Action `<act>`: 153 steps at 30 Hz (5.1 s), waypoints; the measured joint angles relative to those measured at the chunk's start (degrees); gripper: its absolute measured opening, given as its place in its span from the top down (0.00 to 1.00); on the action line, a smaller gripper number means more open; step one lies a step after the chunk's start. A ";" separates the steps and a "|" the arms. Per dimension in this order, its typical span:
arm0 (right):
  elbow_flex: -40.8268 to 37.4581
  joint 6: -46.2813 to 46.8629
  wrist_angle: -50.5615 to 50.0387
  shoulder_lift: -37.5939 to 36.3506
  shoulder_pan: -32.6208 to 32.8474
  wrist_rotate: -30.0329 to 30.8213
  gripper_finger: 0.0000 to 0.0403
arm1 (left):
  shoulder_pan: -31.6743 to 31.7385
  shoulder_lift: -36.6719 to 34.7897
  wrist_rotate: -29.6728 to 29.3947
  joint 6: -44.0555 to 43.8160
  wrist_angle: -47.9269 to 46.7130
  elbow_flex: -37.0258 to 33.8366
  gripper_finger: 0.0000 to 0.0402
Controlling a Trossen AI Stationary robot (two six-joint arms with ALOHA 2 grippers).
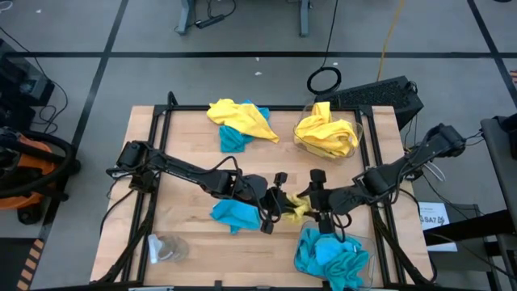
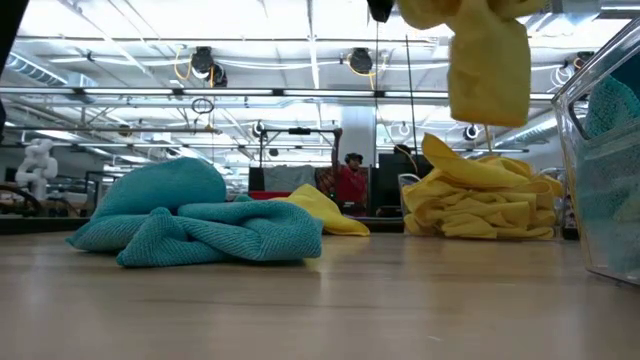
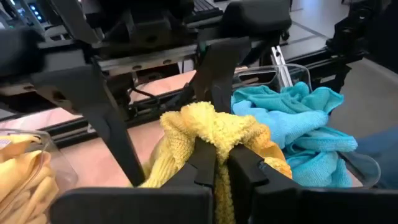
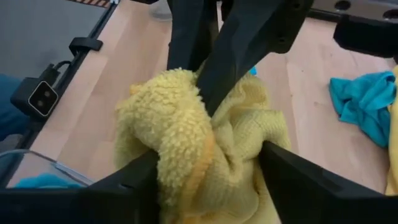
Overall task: Sort microfiber towel by color & place in baskets
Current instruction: Put the yellow microfiber cloth into the top transparent bin
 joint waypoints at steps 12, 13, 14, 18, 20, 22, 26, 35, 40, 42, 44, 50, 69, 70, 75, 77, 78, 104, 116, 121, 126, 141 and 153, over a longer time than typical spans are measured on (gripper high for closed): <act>0.00 1.92 0.15 0.36 0.00 0.06 0.82 | -0.69 0.00 -2.55 1.36 0.67 0.07 0.85; 0.00 2.30 -0.05 0.36 0.00 0.15 0.87 | -0.80 0.00 -3.17 1.90 0.68 0.07 0.84; 0.00 2.40 -0.17 0.36 -0.03 0.21 0.91 | -0.94 0.00 -3.56 2.67 0.68 0.07 0.83; 0.00 2.80 -0.63 -0.04 -0.02 0.18 0.97 | -1.87 0.00 -5.61 6.29 1.21 0.10 0.74; 0.00 3.81 -1.45 -0.86 0.21 -0.51 0.96 | -2.26 0.00 -6.23 7.38 1.24 0.17 0.69; 0.00 4.87 -3.15 -2.03 1.05 -0.92 0.96 | -2.52 0.00 -6.35 7.54 0.68 0.17 0.63; 1.55 7.60 -8.95 -4.33 3.53 -2.00 0.97 | -3.05 0.00 -7.35 7.52 -1.83 0.20 0.51; 7.53 11.71 -19.50 -5.81 8.46 1.79 0.97 | -3.43 -4.13 -13.73 8.53 -9.83 0.17 0.39; 9.51 13.12 -24.45 -5.81 9.52 6.44 0.98 | -3.57 -7.39 -14.31 6.25 -16.73 0.17 0.39; 9.84 13.26 -25.84 -5.81 9.57 7.88 0.98 | -3.74 -8.41 -15.32 4.99 -20.80 0.17 0.39; 10.22 13.34 -27.11 -5.81 9.55 9.67 0.98 | -3.78 -8.61 -16.33 3.61 -24.16 0.17 0.39; 11.47 13.73 -31.53 -5.81 7.26 13.51 0.98 | -4.09 -8.57 -18.35 -0.05 -32.53 0.14 0.39; 12.33 7.56 -36.55 -9.01 -11.35 18.41 0.98 | -4.79 -8.44 -19.31 -0.46 -35.45 -2.67 0.39; 12.33 7.16 -36.87 -9.36 -12.90 18.45 0.98 | -4.82 -8.36 -19.31 -0.45 -35.51 -2.67 0.39; 12.33 3.46 -37.94 -10.94 -20.79 18.40 0.98 | -4.78 -8.35 -19.31 -0.37 -35.54 -2.67 0.39; 12.33 1.40 -38.03 -11.29 -24.17 18.36 0.98 | -4.76 -8.35 -19.31 -0.37 -35.54 -2.67 0.39; 12.33 0.42 -38.02 -11.41 -25.92 18.36 0.98 | -4.76 -8.35 -19.29 -0.36 -35.52 -2.67 0.39; 8.65 -14.01 -31.23 -4.71 -62.48 0.08 0.98 | -4.83 -8.35 -18.72 -0.61 -35.30 -2.67 0.39; -2.52 -14.20 -21.31 1.89 -71.21 -13.64 0.98 | -4.90 -8.35 -18.59 -2.01 -35.45 -2.67 0.39; -8.61 -14.05 -15.24 4.94 -72.68 -16.67 0.98 | -4.90 -8.35 -18.59 -2.01 -35.45 -2.67 0.39; -12.53 -14.01 -9.66 8.32 -74.14 -19.63 0.98 | -4.90 -8.35 -18.59 -2.05 -35.43 -2.67 0.39; -13.29 -14.06 -8.22 9.89 -74.58 -19.49 0.90 | -4.90 -8.35 -18.61 -2.24 -34.34 -2.64 0.39; -13.42 -14.27 -8.39 9.24 -74.38 -19.27 0.77 | -4.90 -8.35 -18.61 -3.22 -34.49 -2.64 0.39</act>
